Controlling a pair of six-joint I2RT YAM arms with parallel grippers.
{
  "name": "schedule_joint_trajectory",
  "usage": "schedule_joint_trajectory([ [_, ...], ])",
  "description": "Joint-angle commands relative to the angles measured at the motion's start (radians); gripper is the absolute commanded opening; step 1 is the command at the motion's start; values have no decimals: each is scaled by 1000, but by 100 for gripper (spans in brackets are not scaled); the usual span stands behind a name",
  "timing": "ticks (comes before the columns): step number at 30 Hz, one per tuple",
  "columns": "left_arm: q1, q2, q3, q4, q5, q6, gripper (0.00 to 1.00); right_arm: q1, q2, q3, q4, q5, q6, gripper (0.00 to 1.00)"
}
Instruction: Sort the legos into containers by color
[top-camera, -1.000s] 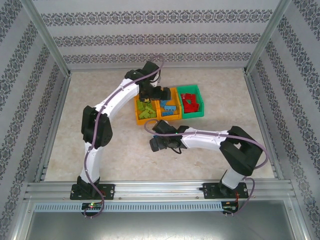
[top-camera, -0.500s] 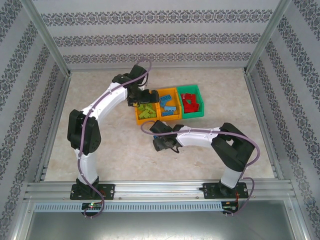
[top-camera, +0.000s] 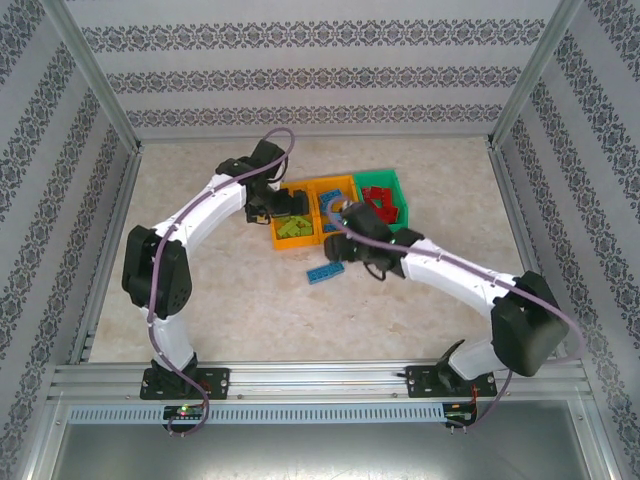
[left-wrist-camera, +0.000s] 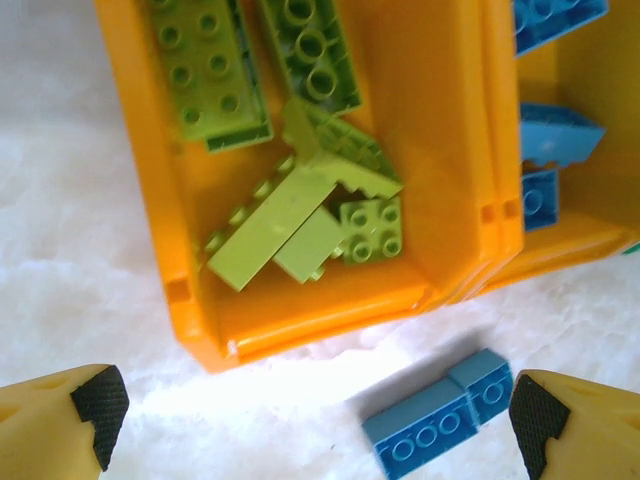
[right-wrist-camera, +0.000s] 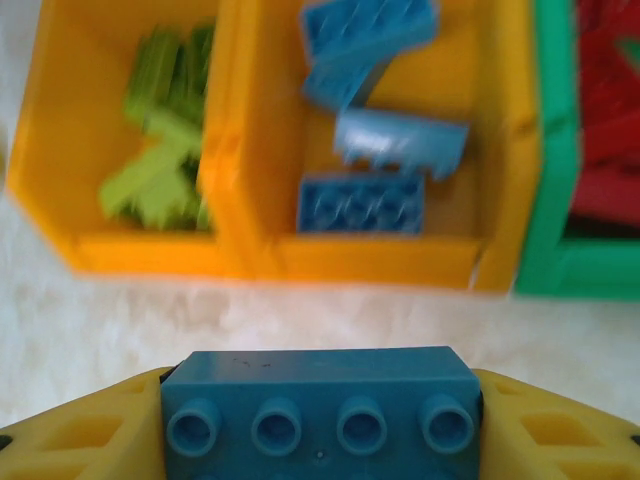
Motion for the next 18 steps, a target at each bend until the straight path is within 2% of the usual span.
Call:
schedule_joint_trajectory([
  [1, 6, -63, -68, 12, -9, 9, 100, -48, 100, 147, -53, -87, 33, 51],
  [6, -15, -117, -166, 31, 3, -23, 100, -91, 286, 367, -177, -80, 51, 51],
  [11, -73, -130, -201, 26, 2, -36, 100, -112, 412, 467, -191, -56, 100, 54],
  [15, -130, -118, -202, 21, 22, -44, 100, -112, 474, 525, -213, -45, 119, 64],
  [18, -169, -102, -201, 9, 52, -39, 100, -113, 485, 536, -231, -32, 125, 77],
])
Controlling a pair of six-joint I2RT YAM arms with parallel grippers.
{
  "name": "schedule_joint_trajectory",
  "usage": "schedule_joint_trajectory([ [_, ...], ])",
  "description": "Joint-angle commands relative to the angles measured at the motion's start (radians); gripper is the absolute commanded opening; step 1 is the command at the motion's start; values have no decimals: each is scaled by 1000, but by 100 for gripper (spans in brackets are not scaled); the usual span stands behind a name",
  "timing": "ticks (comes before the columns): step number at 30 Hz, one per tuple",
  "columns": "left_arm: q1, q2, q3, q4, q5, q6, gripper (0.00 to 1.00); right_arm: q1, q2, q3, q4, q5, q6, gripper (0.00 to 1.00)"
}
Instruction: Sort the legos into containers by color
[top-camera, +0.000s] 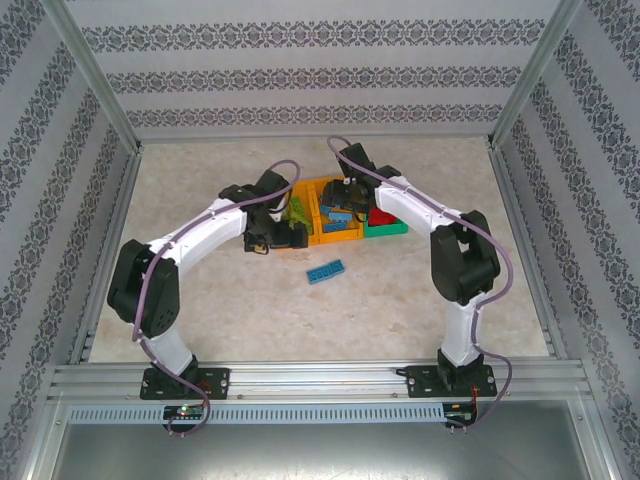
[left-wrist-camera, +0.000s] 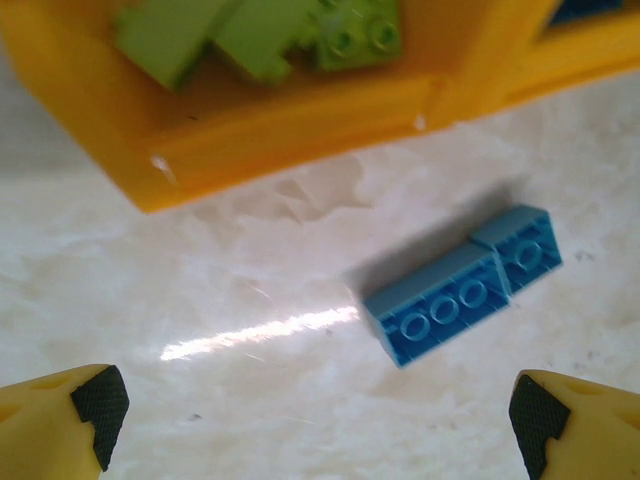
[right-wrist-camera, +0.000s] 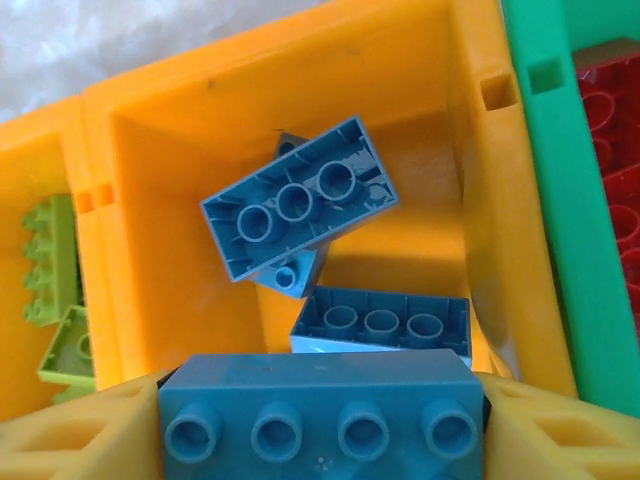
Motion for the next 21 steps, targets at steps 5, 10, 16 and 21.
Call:
schedule_joint_trajectory([
  [5, -83, 35, -13, -14, 99, -11, 100, -5, -41, 10, -31, 33, 34, 86],
  [10, -128, 92, 18, -26, 136, -41, 100, -4, -122, -37, -5, 31, 49, 89],
  [16, -167, 161, 76, -64, 110, -67, 100, -12, -239, -135, 15, 74, 64, 90],
  [21, -168, 206, 77, -41, 85, -89, 100, -43, -331, -238, 18, 83, 50, 91],
])
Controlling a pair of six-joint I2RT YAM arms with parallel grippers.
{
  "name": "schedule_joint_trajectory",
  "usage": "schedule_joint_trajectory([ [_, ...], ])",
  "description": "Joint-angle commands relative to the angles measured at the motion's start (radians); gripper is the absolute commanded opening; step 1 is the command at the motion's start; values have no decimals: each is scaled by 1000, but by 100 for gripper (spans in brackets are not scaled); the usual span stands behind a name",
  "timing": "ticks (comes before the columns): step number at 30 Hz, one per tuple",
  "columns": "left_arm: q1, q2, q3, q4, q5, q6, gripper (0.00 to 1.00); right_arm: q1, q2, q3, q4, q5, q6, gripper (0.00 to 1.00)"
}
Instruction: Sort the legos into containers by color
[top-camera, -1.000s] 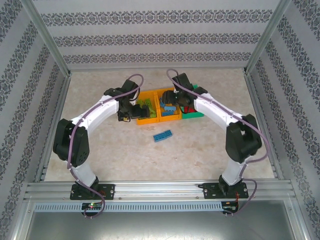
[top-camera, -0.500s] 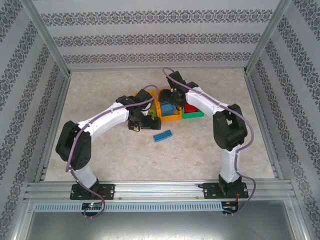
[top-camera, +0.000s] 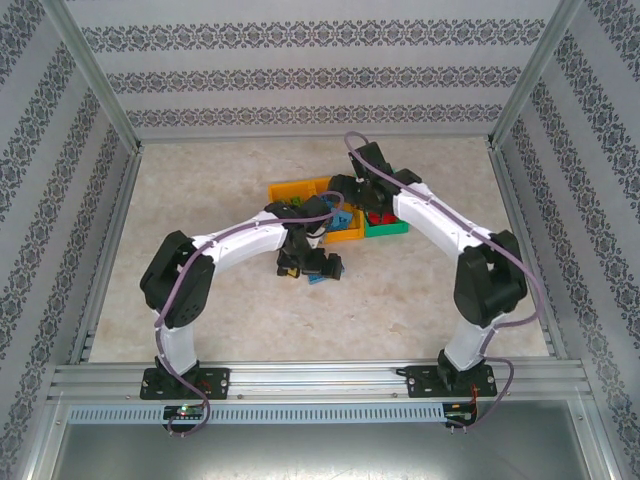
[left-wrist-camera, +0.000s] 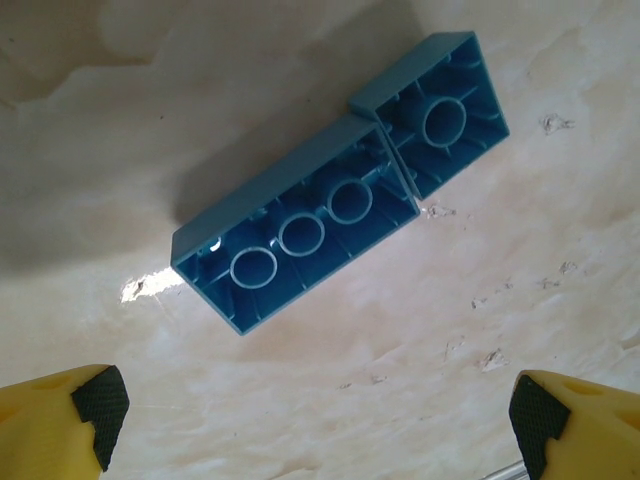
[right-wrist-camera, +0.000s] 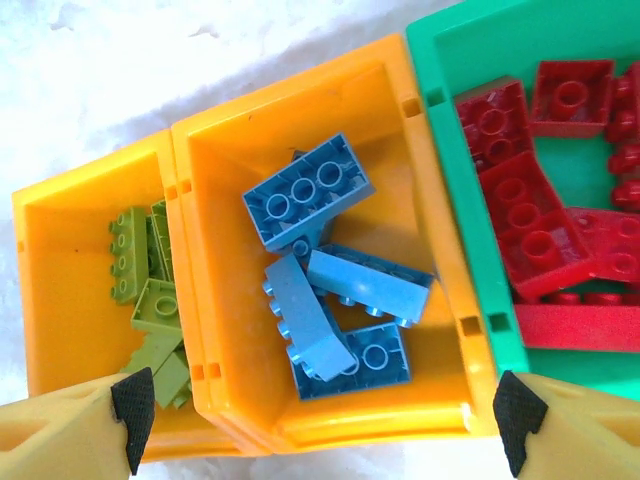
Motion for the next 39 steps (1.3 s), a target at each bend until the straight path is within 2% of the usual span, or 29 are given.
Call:
schedule_joint_trajectory([
  [1, -9, 44, 18, -27, -34, -31, 100, -35, -58, -73, 0, 33, 1, 91],
  [6, -7, 113, 28, -39, -93, -40, 99, -78, -131, -150, 0, 22, -10, 91],
  [16, 8, 113, 14, -18, -155, -47, 96, -103, -193, -242, 8, 14, -7, 91],
  [20, 33, 100, -16, -7, -173, -39, 89, -102, -197, -258, 14, 5, 0, 91],
  [23, 35, 68, -22, 17, -168, 17, 87, -102, -202, -270, 13, 10, -1, 92],
  [31, 25, 25, 10, 28, -206, 250, 94, -104, -219, -296, 2, 33, 2, 92],
  [35, 25, 29, 8, 68, -196, 354, 91, -105, -224, -299, -7, 44, 5, 92],
  [39, 23, 39, 7, 106, -198, 433, 85, -105, -236, -300, -18, 55, 5, 92],
])
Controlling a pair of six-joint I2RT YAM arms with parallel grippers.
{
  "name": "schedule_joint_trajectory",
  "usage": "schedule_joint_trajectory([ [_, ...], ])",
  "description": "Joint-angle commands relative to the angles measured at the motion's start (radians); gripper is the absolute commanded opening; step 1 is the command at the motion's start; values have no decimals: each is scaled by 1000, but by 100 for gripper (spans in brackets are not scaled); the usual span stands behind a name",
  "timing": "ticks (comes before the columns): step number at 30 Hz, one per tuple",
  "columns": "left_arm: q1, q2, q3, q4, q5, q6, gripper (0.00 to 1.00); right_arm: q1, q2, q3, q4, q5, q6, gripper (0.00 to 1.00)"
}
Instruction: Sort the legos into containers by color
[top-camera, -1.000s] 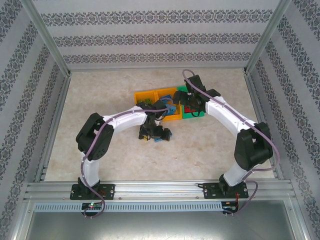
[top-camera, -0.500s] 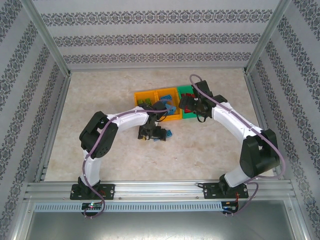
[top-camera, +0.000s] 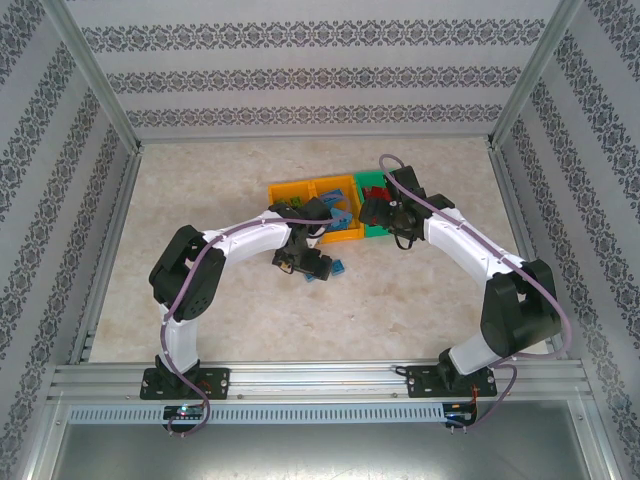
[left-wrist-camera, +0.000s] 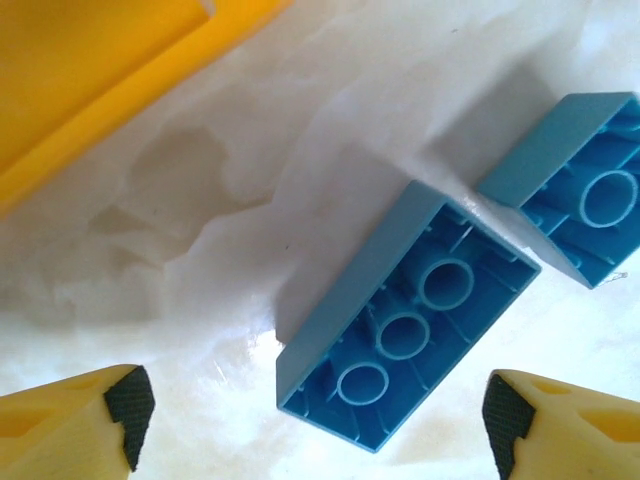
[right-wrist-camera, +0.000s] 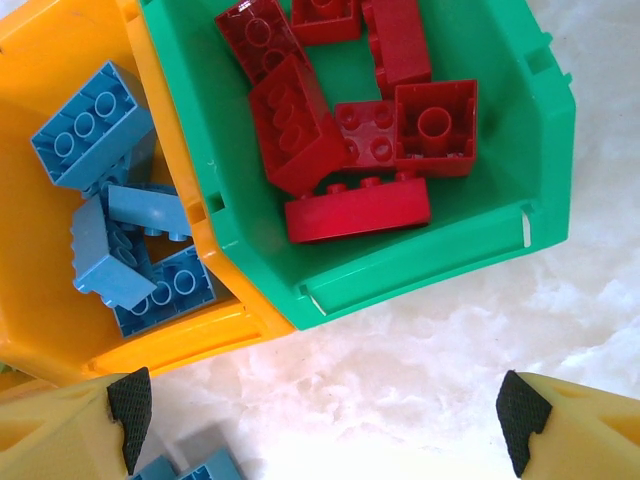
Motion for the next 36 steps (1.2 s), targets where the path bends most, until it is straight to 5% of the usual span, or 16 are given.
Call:
schedule_joint_trajectory([
  [1, 1, -13, 13, 55, -11, 141, 84, -6, -41, -13, -22, 40, 8, 92],
  [19, -10, 60, -9, 127, 68, 295, 72, -15, -145, -83, -66, 92, 16, 93],
  [21, -11, 62, -19, 127, 64, 297, 67, -20, -158, -95, -69, 94, 17, 93],
  [28, -11, 40, -19, 117, 75, 265, 24, -14, -176, -123, -76, 87, -4, 93],
  [36, -3, -87, 56, 75, 12, 189, 17, 102, -228, -253, 17, 107, -140, 91],
])
